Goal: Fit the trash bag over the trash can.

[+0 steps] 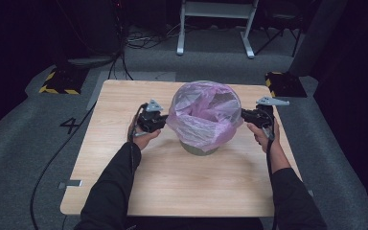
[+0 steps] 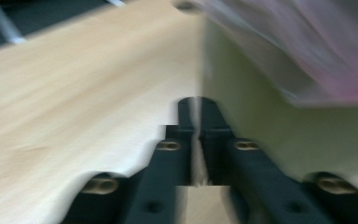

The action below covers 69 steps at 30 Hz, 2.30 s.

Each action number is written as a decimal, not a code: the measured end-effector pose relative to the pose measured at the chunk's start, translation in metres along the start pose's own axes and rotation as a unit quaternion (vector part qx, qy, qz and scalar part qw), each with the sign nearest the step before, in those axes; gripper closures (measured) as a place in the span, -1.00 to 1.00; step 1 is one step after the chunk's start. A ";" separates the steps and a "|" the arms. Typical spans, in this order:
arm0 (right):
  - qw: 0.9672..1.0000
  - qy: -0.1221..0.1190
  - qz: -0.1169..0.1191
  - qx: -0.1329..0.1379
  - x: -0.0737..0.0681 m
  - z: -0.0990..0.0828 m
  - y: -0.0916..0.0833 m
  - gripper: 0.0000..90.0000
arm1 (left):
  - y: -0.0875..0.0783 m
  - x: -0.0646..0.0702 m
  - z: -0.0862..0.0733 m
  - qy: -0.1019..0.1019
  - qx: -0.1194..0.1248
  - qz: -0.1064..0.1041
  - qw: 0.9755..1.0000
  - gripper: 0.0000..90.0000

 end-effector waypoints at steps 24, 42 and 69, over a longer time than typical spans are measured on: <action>0.998 -0.010 -0.005 0.068 0.005 0.078 -0.003 -0.09 | -0.014 -0.004 0.091 -0.048 0.108 -0.031 0.992 0.11; 0.999 -0.014 0.013 0.046 0.005 0.087 0.026 0.92 | 0.009 0.006 0.074 -0.020 0.070 -0.057 0.996 1.00; 1.000 0.025 0.001 -0.012 0.022 0.031 0.047 1.00 | 0.026 0.013 0.023 -0.023 0.029 -0.059 0.998 1.00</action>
Point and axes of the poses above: each handheld gripper's, and its own axes: y roughly forward along the jaws, z roughly out of its top, x roughly to its right, the point moved 6 cm from there along y, roughly forward along the jaws, and after that the axes turned 12 degrees about x, right-handed, at the moved point
